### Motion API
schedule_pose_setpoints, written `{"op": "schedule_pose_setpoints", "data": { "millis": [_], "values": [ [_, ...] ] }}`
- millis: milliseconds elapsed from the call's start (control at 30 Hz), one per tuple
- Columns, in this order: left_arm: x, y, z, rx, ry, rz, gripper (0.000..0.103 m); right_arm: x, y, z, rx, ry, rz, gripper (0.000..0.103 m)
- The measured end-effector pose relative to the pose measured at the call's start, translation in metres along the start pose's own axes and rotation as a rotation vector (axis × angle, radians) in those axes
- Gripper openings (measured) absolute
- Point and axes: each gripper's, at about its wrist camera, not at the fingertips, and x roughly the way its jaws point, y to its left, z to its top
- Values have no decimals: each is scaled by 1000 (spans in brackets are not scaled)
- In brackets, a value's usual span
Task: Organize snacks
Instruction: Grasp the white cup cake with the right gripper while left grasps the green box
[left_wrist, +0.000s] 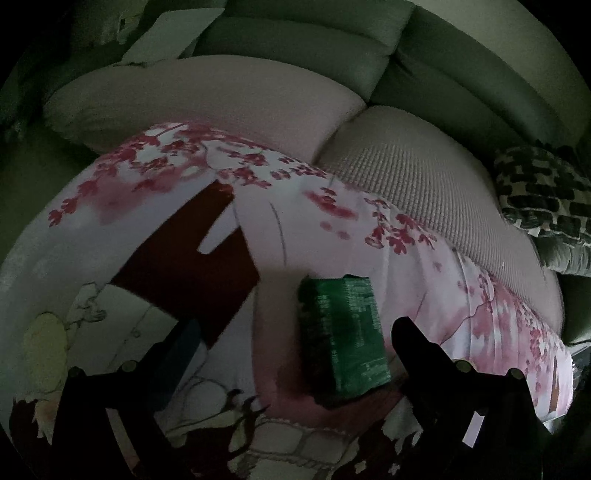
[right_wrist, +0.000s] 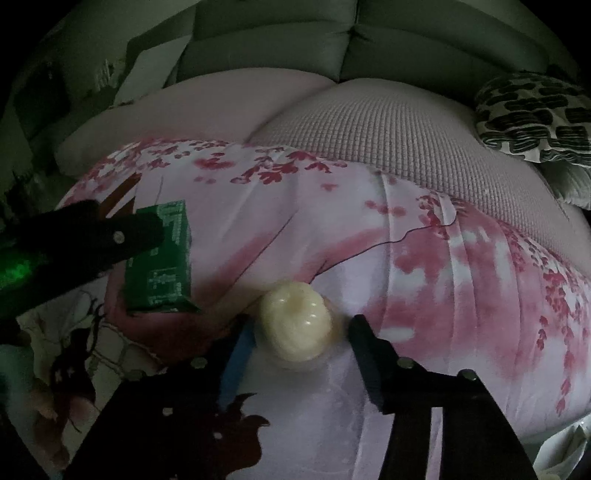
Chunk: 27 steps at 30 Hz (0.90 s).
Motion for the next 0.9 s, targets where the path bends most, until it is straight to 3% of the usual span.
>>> {"op": "schedule_pose_setpoints", "data": {
  "millis": [200,267,300,400,533,900],
  "values": [
    [6,-16,0,61,-1,5,102,-1,-7,-2,1,-12,10,50],
    [10,-22,-2,86,7,21,91,-2,-9,-4,-1,-15,6,50],
    [12,-25,-3,99,10,40,81,-2,-11,-4,2,-15,6,50],
    [15,-34,-6,154,7,84,73,-4,-14,-5,12,-11,7,50],
    [14,-36,-7,165,8,51,51,-5,-16,-6,20,-8,3,50],
    [11,-37,-14,168,32,9,43,-10,-17,-11,27,10,-18,50]
  ]
}}
